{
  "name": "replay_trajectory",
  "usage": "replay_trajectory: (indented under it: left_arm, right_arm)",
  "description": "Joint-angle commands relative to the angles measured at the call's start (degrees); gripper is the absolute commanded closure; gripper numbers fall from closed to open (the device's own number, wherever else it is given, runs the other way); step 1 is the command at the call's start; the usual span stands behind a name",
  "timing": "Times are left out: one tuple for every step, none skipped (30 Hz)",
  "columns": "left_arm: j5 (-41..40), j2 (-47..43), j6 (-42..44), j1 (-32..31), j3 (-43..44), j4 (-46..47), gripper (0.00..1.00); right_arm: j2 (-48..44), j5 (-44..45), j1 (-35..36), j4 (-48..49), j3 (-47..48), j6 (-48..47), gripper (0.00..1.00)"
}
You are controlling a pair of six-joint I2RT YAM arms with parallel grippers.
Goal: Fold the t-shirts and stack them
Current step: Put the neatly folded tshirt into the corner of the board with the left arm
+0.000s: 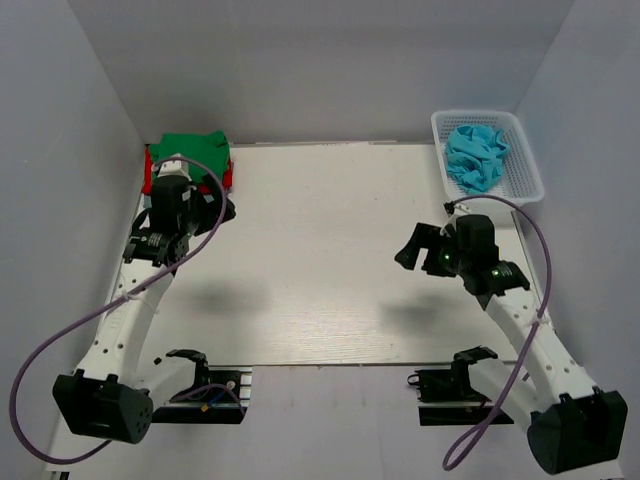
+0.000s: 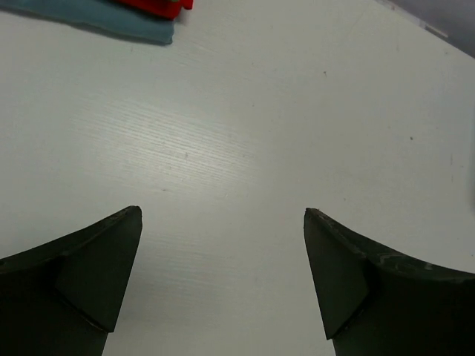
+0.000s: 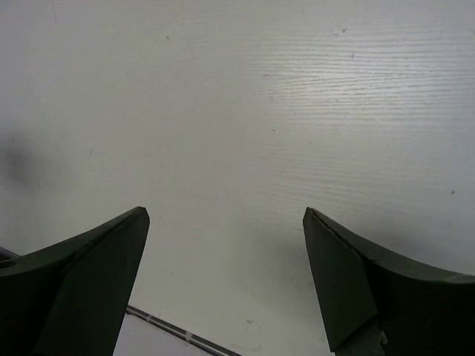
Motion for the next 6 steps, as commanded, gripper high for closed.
replay_trajectory:
  left_arm:
    - [-4.3,-2.2,-2.9,-1.1,-1.2,-5.7,0.00]
    - [-4.3,-3.1,-2.9,-1.2,-1.2,-6.4,0.00]
    - [-5.1,-4.0,-2.9,-1.2,-1.2,-7.0,0.00]
    - [-5.6,-4.6,-2.9,-1.7,-1.8,-7.0,0.00]
    - [-6.2,-4.6,-2.9,-1.7,-1.8,-7.6,0.00]
    - [-6.2,-5.3,-2.9,-1.7,-1.8,-8.4,0.00]
  right_arm:
    - [-5.3,-1.6,0.0,1.9,-3.2,2.0,0.10]
    - [-6.0,-1.7,0.0,1.9,-3.8,2.4,0.10]
    - [-6.7,-1.4,-0.2,1.9,-5.0,3.1,0.10]
    - [-8.4,-1.4,0.1,2.1,-5.6,2.8,0.10]
    - [-9.5,-1.4,0.0,2.2,-5.8,2.9,0.10]
    - [-9.9,-1.2,-0.1,2.2,-6.2,3.1,0.10]
